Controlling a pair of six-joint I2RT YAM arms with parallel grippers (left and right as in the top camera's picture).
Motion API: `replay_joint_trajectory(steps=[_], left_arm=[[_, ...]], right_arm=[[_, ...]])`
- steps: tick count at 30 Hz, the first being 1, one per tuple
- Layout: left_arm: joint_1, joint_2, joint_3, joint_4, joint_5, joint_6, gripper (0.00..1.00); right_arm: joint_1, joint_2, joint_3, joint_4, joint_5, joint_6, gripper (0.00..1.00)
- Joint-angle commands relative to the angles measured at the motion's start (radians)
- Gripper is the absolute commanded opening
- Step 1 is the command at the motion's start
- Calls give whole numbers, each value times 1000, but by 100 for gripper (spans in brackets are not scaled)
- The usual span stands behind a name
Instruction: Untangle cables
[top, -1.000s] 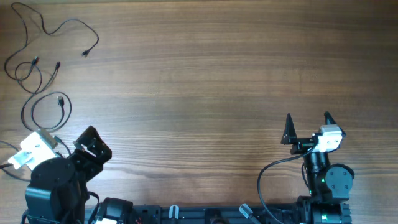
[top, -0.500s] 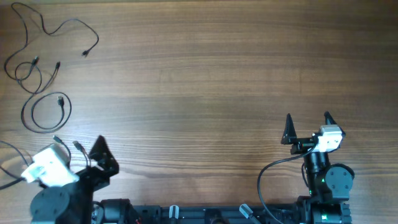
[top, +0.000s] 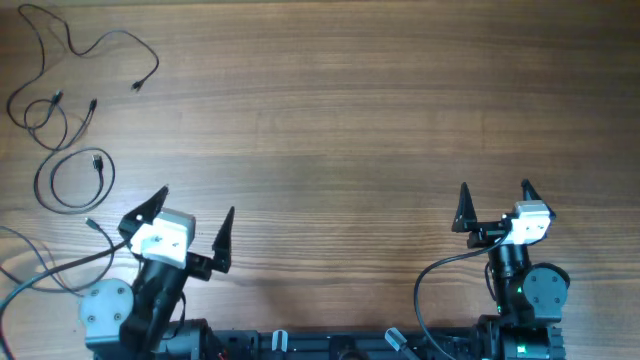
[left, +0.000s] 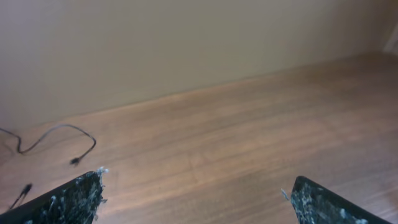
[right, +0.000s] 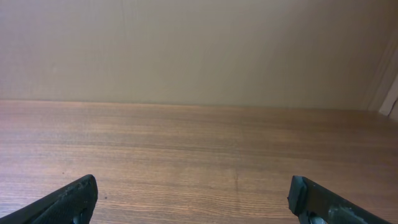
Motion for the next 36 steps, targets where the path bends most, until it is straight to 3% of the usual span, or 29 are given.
replay_joint_trajectory(steps=[1, 11, 19, 28, 33, 36], left_arm=[[8, -69, -95, 85, 27, 27, 100], [29, -193, -399, 456, -39, -190, 100], [-83, -193, -463, 461, -218, -195, 100], [-113, -193, -559, 484, -328, -266, 100], [-65, -193, -559, 483, -327, -154, 100], [-65, -193, -559, 483, -336, -153, 100]], right_arm=[[5, -11, 0, 2, 10, 20, 100], [5, -11, 0, 3, 10, 20, 100], [5, -11, 0, 2, 10, 19, 100], [5, -11, 0, 2, 10, 20, 100], [5, -11, 0, 2, 10, 20, 100], [5, -11, 0, 3, 10, 20, 100]])
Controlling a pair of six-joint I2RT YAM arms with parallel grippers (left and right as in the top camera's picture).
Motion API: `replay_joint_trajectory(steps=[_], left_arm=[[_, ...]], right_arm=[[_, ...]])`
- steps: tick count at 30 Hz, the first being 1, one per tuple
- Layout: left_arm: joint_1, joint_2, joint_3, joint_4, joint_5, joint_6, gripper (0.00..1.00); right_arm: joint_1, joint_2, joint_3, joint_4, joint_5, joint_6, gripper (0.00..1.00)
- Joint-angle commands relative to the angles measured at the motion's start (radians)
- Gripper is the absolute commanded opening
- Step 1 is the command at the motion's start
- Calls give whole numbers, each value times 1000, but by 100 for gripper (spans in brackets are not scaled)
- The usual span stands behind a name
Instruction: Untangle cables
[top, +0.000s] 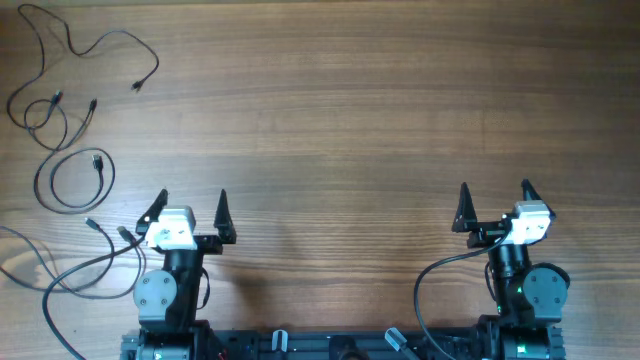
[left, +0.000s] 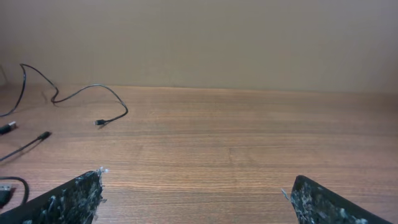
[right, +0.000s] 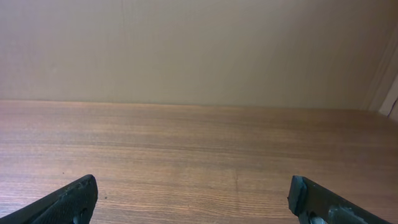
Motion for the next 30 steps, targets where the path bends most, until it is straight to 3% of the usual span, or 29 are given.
replay_joint_trajectory(steps=[1, 5, 30], left_arm=[[5, -10, -12, 1, -28, 33, 100], [-14, -10, -12, 8, -122, -3, 100], [35, -10, -12, 0, -28, 2, 100]], right_arm=[[5, -11, 0, 2, 10, 19, 100], [5, -11, 0, 2, 10, 20, 100], [5, -11, 0, 2, 10, 20, 100]])
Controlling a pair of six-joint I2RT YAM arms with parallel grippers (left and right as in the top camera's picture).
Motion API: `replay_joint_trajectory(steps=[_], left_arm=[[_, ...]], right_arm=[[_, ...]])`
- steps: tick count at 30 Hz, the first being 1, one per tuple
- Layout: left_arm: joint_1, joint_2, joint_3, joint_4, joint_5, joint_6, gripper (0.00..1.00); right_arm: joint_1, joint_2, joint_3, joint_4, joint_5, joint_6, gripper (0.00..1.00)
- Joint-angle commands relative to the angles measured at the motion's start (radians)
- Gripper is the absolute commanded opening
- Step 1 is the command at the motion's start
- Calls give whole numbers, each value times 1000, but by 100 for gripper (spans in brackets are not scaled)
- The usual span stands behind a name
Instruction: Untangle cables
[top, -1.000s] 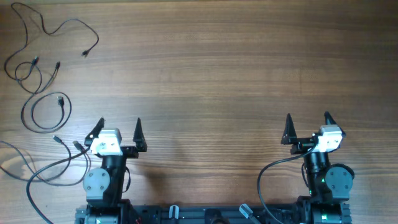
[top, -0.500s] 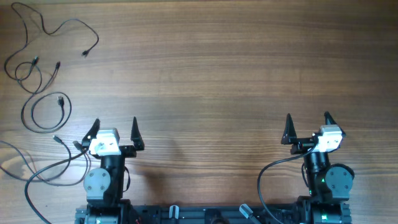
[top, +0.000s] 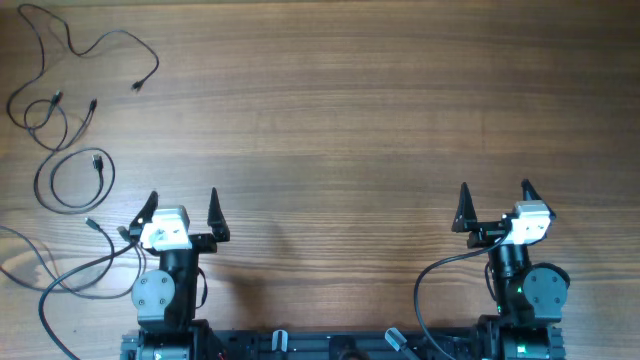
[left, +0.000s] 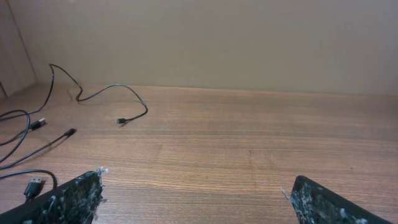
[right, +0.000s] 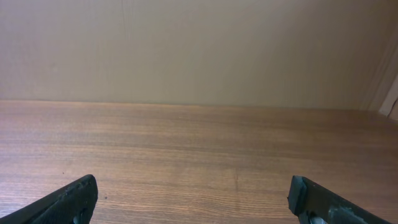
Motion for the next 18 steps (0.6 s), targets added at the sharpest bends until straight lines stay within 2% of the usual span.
replay_joint_trajectory(steps=[1, 18], left_arm=[[4, -10, -12, 0, 16, -5, 100], [-19, -10, -12, 5, 12, -6, 100]], right_arm=[[5, -11, 0, 3, 10, 20, 100], [5, -11, 0, 2, 10, 20, 100]])
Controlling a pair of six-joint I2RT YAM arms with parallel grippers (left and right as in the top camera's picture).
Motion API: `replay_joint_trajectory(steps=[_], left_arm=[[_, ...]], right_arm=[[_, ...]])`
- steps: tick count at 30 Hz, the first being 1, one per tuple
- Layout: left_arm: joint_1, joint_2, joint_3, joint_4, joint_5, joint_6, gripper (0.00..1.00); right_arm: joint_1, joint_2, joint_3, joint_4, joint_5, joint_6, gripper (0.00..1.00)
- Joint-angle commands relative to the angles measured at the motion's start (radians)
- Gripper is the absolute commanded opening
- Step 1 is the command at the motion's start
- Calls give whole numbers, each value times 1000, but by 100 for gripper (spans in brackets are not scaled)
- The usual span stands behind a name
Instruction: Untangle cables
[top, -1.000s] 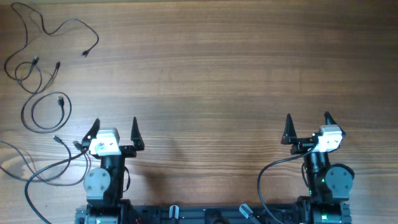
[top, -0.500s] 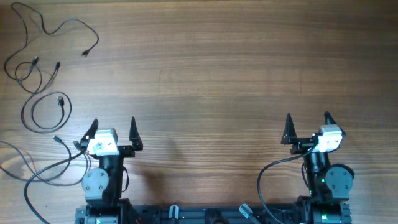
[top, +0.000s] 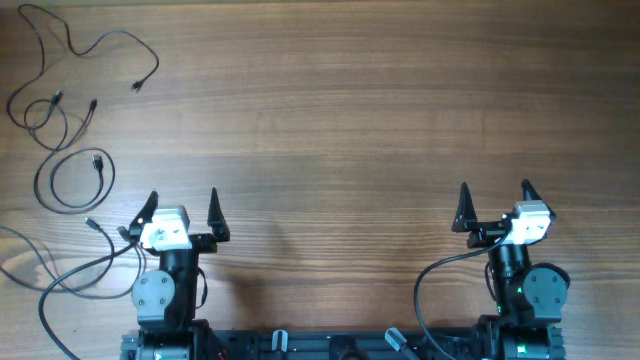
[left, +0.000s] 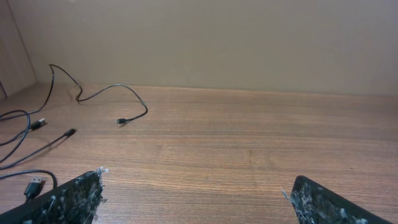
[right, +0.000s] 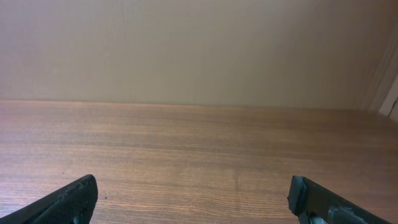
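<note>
Thin black cables (top: 62, 60) lie spread at the table's far left; one forms a loop (top: 75, 178) nearer the front. In the left wrist view a wavy cable (left: 106, 93) with a small plug and other ends (left: 34, 127) lie ahead to the left. My left gripper (top: 181, 206) stands open near the front left, right of the loop, nothing between its fingers (left: 68, 199). My right gripper (top: 494, 205) is open near the front right, far from any cable, its fingers (right: 65, 202) wide apart.
The wooden table (top: 350, 120) stretches between the arms. A beige wall (right: 199, 50) stands behind the table's far edge. More cable (top: 60, 275) trails by the left arm's base at the front left.
At first my left gripper was turned toward the right, low at the front left. Then it faced straight ahead, further up the table. Later it had turned slightly left toward the cables, where it stays. The right gripper stayed open and still throughout.
</note>
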Motion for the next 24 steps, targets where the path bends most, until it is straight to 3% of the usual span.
replay_joint_trajectory(steps=[1, 24], left_arm=[[-36, -10, -12, 5, 13, -5, 100], [-57, -9, -12, 5, 13, -5, 100]], right_arm=[[5, -11, 0, 2, 10, 19, 100], [5, -11, 0, 2, 10, 19, 100]])
